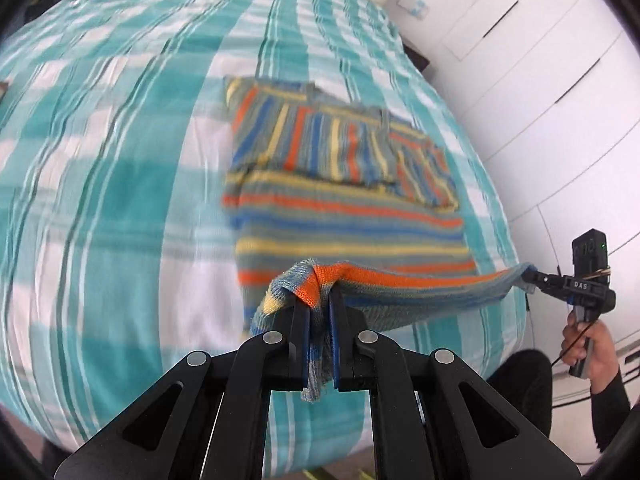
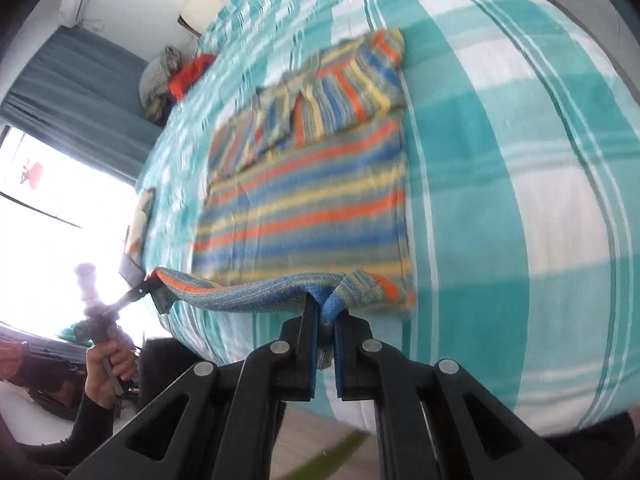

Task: Fold small clothes

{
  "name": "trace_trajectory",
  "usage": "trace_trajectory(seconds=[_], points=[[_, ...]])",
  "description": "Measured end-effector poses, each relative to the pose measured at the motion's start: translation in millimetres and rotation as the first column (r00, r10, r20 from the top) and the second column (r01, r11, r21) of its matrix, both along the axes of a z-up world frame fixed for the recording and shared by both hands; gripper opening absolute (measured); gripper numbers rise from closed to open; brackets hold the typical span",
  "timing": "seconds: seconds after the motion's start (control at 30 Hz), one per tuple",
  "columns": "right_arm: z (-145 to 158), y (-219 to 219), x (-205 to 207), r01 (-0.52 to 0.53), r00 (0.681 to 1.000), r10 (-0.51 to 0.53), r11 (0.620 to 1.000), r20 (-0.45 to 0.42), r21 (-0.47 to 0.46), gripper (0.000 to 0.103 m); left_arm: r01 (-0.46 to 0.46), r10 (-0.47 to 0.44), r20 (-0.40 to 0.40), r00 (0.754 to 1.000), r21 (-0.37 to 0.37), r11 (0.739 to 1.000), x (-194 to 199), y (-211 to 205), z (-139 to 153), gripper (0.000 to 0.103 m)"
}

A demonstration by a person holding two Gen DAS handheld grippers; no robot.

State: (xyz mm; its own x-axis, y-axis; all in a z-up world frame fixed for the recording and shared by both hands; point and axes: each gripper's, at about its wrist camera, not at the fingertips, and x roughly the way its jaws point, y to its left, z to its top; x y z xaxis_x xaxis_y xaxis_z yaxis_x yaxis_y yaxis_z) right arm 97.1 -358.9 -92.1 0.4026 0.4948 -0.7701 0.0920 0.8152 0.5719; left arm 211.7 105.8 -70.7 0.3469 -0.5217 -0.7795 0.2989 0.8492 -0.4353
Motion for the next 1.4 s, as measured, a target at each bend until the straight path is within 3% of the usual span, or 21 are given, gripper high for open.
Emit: trace_trajectory(seconds=[0.17, 0.23, 0.27, 0.3, 0.33, 0.4, 0.47, 0.53, 0.63, 0.7, 0.73, 0.77, 0.8, 0.87, 0.93, 1.0, 1.03, 1.13, 1.27, 1.4], points=[[11.6, -35.9, 124.0, 0.093, 0.993, -0.098, 0.993, 0.068, 0.071, 0.007, -0.048, 0.046, 0.081, 0.996, 0.032, 0.998, 130.3, -35.4, 15.2, 0.009], [4.2, -48.4, 175.1, 0.142, 0.982, -0.154, 0.984, 0.11, 0.107, 0.012, -0.109, 0.105, 0.07, 0.992, 0.054, 0.993, 178.8, -46.6, 1.3, 0.024], [-1.1, -53.3, 196.9, 0.168, 0.972, -0.185, 0.978, 0.143, 0.124, 0.031, -0.176, 0.172, 0.043, 0.984, 0.094, 0.98, 199.2, -47.3, -7.2, 0.047], [-5.8, -58.4, 215.2, 0.202, 0.964, -0.219, 0.972, 0.152, 0.122, 0.048, -0.241, 0.24, 0.019, 0.971, 0.11, 0.964, 211.6, -43.2, -14.6, 0.056], [-12.2, -64.3, 225.7, 0.262, 0.95, -0.277, 0.959, 0.146, 0.112, 0.078, -0.287, 0.288, 0.012, 0.958, 0.089, 0.954, 213.4, -35.4, -19.5, 0.059], [-20.5, -73.0, 230.7, 0.343, 0.922, -0.358, 0.932, 0.146, 0.116, 0.081, -0.325, 0.325, 0.008, 0.946, 0.017, 0.945, 208.5, -21.6, -24.0, 0.061], [-22.5, -71.1, 230.6, 0.324, 0.928, -0.335, 0.941, 0.161, 0.093, 0.08, -0.303, 0.303, 0.04, 0.952, -0.005, 0.953, 194.1, -17.9, -25.7, 0.063], [-19.0, -59.3, 221.9, 0.252, 0.95, -0.245, 0.968, 0.195, -0.012, 0.08, -0.242, 0.239, 0.106, 0.965, 0.024, 0.97, 174.6, -26.7, -24.9, 0.066], [-17.6, -21.7, 202.5, 0.079, 0.971, -0.043, 0.986, 0.237, -0.144, 0.08, -0.077, 0.068, 0.153, 0.986, 0.057, 0.995, 138.5, -53.1, -36.3, 0.073], [-25.1, 9.7, 189.8, -0.061, 0.963, 0.108, 0.98, 0.246, -0.189, 0.08, 0.023, -0.043, 0.131, 0.991, 0.149, 0.988, 115.8, -74.1, -55.6, 0.073], [-35.0, 23.1, 183.3, -0.126, 0.957, 0.173, 0.971, 0.231, -0.205, 0.079, 0.058, -0.08, 0.093, 0.992, 0.215, 0.975, 106.1, -81.2, -70.5, 0.067], [-47.5, 34.5, 177.8, -0.182, 0.955, 0.226, 0.958, 0.192, -0.223, 0.079, 0.072, -0.09, 0.048, 0.995, 0.287, 0.955, 97.6, -83.3, -85.9, 0.057], [-64.1, 42.0, 172.3, -0.217, 0.959, 0.256, 0.94, 0.124, -0.263, 0.075, 0.078, -0.089, 0.019, 0.996, 0.331, 0.94, 88.5, -79.9, -97.3, 0.056], [-92.4, 44.9, 155.7, -0.253, 0.961, 0.276, 0.905, 0.017, -0.343, 0.068, 0.064, -0.092, 0.064, 0.994, 0.351, 0.934, 65.7, -67.0, -94.2, 0.056], [-88.1, 46.6, 132.7, -0.266, 0.95, 0.309, 0.878, 0.046, -0.397, 0.068, 0.076, -0.11, 0.067, 0.992, 0.38, 0.922, 48.8, -59.7, -89.6, 0.056], [-85.2, 49.4, 115.7, -0.274, 0.948, 0.318, 0.847, 0.023, -0.455, 0.073, 0.066, -0.117, 0.085, 0.99, 0.45, 0.89, 34.8, -59.7, -85.3, 0.068], [-85.1, 49.4, 110.0, -0.271, 0.952, 0.306, 0.832, -0.006, -0.484, 0.077, 0.062, -0.114, 0.087, 0.99, 0.457, 0.887, 28.2, -59.5, -84.0, 0.075], [-78.3, 37.5, 91.7, -0.224, 0.966, 0.257, 0.874, 0.018, -0.431, 0.077, 0.042, -0.09, 0.11, 0.99, 0.378, 0.925, 12.1, -53.9, -67.6, 0.075], [-63.4, 9.1, 70.1, -0.108, 0.985, 0.146, 0.938, 0.092, -0.331, 0.077, 0.012, -0.081, 0.22, 0.972, 0.3, 0.954, 0.2, -73.9, -27.1, 0.08], [-51.7, -19.1, 76.4, -0.021, 0.99, 0.056, 0.967, 0.131, -0.256, 0.077, 0.135, -0.21, 0.29, 0.934, 0.257, 0.957, 1.4, -140.6, -4.5, 0.087]])
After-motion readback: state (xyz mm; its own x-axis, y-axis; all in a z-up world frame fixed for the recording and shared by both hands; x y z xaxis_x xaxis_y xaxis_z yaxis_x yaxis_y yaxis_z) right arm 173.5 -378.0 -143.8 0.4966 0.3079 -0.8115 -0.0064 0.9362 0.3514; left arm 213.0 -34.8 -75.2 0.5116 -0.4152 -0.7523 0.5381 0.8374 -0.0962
